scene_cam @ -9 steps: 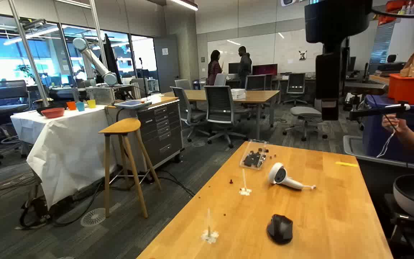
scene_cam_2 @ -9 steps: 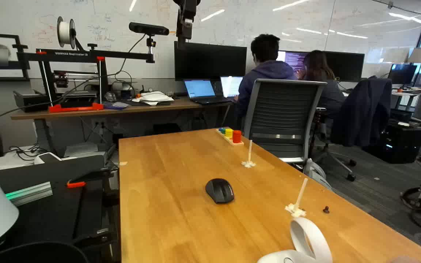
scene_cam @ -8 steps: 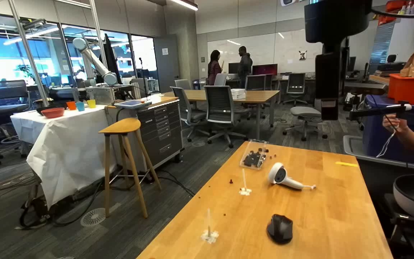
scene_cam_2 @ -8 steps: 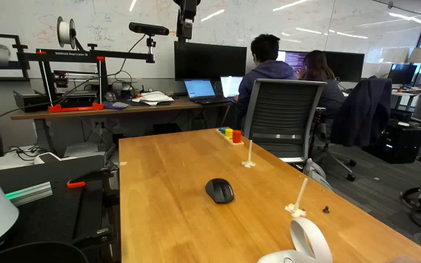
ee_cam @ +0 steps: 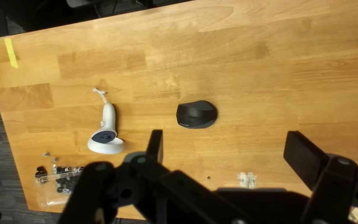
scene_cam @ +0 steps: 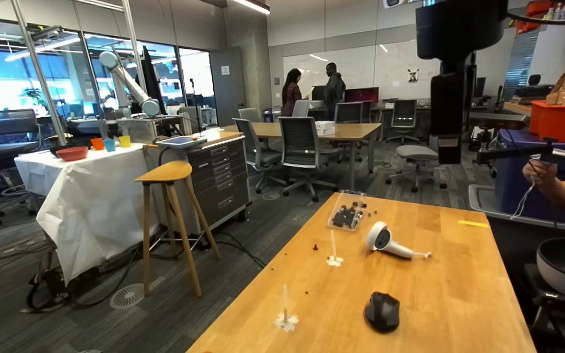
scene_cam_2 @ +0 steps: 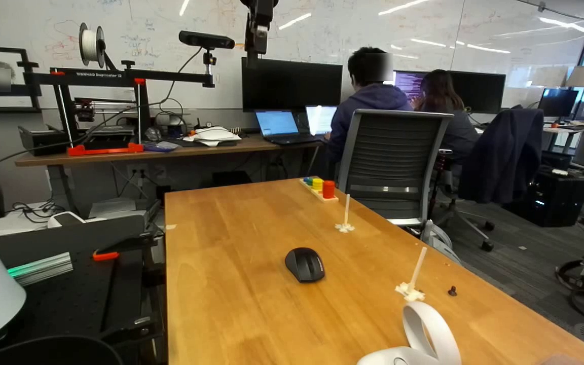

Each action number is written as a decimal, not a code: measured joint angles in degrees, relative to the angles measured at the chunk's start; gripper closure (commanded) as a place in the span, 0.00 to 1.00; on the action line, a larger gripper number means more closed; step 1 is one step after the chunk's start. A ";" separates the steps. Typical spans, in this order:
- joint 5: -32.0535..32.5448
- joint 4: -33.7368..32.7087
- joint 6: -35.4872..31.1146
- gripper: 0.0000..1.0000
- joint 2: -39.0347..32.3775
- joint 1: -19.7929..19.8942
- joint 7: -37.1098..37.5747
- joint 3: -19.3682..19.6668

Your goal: Press the left button of the mouse

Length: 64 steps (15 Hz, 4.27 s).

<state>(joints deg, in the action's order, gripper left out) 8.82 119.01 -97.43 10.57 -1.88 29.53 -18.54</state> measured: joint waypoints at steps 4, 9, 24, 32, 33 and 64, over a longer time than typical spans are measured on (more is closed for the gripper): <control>6.25 0.75 -2.08 0.00 -0.20 -0.74 3.33 0.15; 13.01 1.05 -5.27 0.25 -0.98 -0.73 9.12 2.05; 13.49 7.13 -25.32 1.00 -11.76 -0.48 18.45 11.52; 13.14 5.65 -35.39 1.00 -23.86 -1.27 18.50 14.38; 13.14 5.17 -36.23 1.00 -25.32 -1.63 18.55 14.74; 10.32 -2.43 -37.14 1.00 -44.02 -8.19 20.83 23.57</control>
<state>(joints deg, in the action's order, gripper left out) 19.14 116.58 -134.57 -33.45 -10.07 50.37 5.03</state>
